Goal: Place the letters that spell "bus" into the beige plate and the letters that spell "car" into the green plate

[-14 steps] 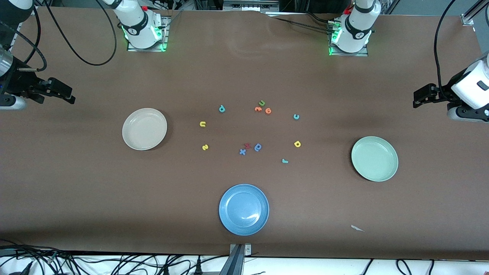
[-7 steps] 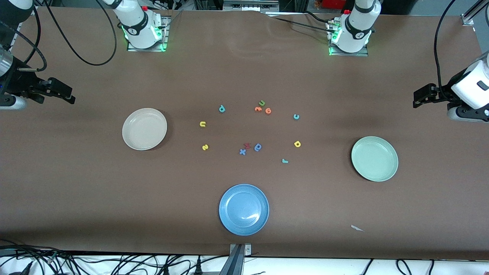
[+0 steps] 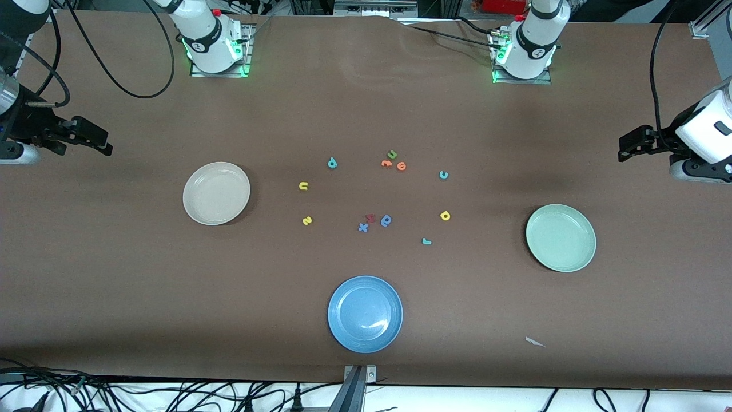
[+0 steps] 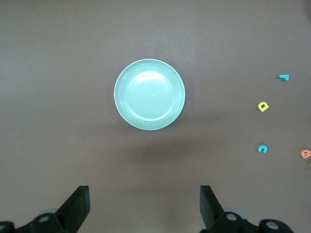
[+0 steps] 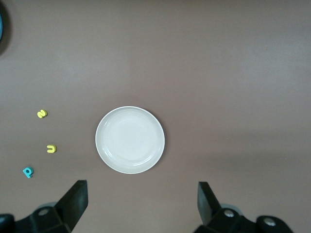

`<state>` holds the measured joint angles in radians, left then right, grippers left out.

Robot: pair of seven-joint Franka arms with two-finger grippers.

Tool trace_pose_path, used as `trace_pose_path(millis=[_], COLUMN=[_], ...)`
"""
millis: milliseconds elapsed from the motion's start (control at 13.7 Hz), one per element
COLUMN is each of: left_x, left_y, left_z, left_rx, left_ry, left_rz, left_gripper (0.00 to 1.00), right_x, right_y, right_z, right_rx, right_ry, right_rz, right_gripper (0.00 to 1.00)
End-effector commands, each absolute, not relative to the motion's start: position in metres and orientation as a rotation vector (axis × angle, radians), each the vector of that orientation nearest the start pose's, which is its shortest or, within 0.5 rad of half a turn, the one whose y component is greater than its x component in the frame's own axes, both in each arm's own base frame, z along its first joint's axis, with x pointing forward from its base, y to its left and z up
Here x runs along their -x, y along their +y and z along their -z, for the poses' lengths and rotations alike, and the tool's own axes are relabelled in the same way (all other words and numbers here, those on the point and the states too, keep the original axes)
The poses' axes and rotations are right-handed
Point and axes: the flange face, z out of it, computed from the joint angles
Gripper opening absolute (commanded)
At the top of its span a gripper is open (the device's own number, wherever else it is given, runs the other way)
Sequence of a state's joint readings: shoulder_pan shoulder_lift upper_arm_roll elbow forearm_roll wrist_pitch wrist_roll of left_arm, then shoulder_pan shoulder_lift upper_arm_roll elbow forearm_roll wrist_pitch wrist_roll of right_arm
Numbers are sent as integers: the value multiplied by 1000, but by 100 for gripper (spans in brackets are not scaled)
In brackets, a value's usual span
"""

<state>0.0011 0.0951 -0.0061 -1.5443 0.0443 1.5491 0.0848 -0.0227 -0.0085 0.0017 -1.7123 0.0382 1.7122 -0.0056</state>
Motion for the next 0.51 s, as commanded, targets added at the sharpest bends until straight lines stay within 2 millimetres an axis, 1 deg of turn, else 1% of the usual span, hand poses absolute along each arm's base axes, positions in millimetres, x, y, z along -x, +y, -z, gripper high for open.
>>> trace_pose_path(millis=[0,437], left_x=[-575,-576], left_y=[4,5], left_z=[-590,-591], left_rx=[3115,3116], left_ry=[163,158], left_rz=[-122,-114], left_gripper=[100,100], right_x=[-562,-560], right_y=[-7,-7], right_z=[-581,-579], right_rx=[3111,3109], right_ry=[27,32], right_rz=[8,-21], right_gripper=[100,100])
